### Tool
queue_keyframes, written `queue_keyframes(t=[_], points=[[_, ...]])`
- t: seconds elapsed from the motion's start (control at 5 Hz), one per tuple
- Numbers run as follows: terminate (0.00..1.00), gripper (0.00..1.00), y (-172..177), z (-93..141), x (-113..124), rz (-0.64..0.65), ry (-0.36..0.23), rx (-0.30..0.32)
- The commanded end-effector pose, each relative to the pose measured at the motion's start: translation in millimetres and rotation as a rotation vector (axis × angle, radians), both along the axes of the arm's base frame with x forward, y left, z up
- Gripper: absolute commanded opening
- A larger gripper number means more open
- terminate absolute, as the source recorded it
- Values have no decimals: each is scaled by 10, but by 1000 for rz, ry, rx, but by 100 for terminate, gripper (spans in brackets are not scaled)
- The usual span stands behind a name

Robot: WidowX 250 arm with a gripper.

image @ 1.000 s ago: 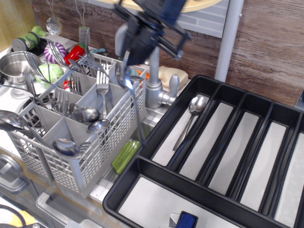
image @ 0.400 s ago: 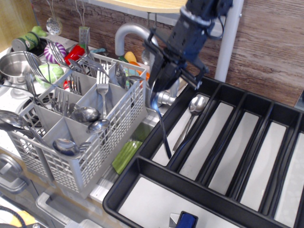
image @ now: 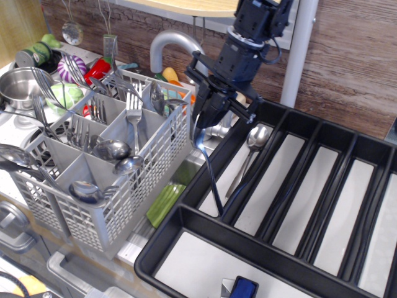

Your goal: Put small spoon from basket to tray

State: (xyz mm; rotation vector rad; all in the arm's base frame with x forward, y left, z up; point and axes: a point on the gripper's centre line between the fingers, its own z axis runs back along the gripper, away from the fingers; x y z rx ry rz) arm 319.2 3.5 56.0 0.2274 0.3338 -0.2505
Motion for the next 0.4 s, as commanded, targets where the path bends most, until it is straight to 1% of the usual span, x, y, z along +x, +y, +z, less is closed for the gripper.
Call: queue_keyframes(t=[0.0,0.2], points=[[0,0,-29,84,72,-116,-119,65],[100,0,-10,144,124,-178,-133,104]])
